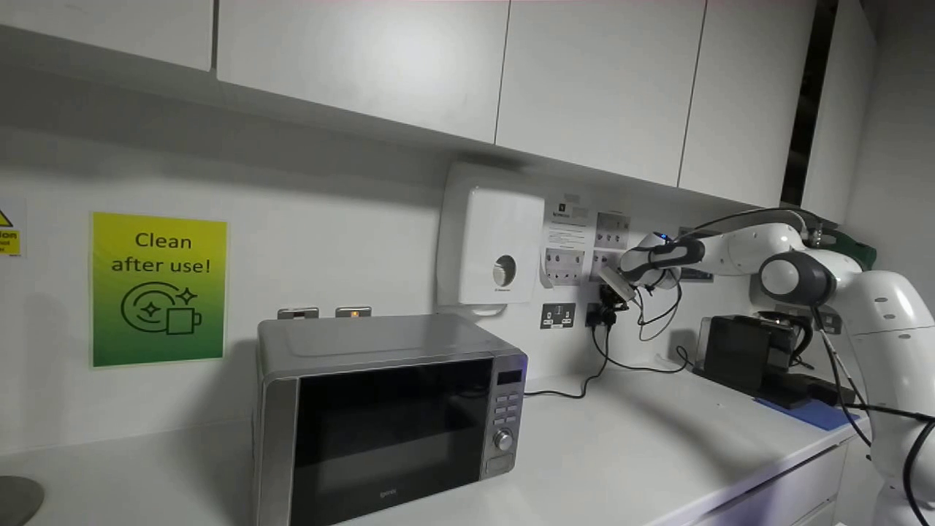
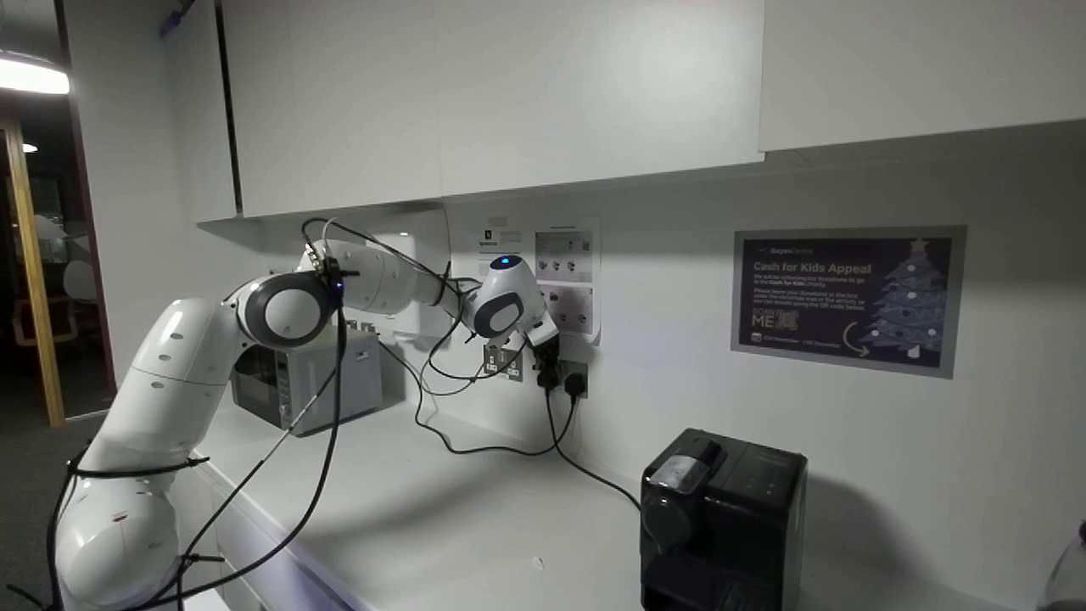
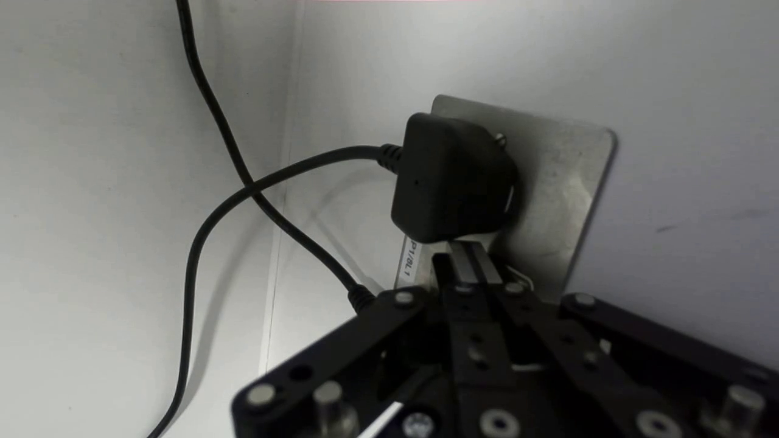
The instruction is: Press the switches on the bottom right socket.
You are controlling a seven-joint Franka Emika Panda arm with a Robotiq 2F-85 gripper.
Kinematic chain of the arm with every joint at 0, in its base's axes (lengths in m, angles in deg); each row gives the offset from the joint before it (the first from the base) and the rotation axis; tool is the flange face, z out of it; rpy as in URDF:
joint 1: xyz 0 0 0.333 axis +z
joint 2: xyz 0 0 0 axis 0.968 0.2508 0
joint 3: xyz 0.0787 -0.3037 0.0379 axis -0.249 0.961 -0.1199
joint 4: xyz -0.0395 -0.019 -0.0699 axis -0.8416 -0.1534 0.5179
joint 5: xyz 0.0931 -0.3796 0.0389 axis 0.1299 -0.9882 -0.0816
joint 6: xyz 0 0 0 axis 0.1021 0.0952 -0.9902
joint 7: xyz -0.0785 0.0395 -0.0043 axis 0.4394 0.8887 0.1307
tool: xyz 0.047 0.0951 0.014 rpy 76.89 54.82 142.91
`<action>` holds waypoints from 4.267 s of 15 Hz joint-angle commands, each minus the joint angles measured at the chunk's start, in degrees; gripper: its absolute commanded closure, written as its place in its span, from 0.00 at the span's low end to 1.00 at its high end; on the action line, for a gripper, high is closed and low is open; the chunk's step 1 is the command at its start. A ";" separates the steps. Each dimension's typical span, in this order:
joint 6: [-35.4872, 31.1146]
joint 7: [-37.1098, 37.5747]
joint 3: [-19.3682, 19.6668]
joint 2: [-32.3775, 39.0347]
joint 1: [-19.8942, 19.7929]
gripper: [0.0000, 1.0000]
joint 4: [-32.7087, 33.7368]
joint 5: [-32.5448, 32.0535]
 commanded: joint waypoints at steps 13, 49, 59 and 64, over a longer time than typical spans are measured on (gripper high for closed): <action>0.92 -2.46 0.59 -5.45 0.66 1.00 -7.45 -4.12; -0.31 -5.71 0.12 -9.56 0.72 0.99 -13.14 -3.55; -2.42 -2.07 0.00 -7.04 0.53 1.00 -9.12 -0.62; -2.95 3.16 0.51 -4.07 0.65 1.00 -4.93 -1.13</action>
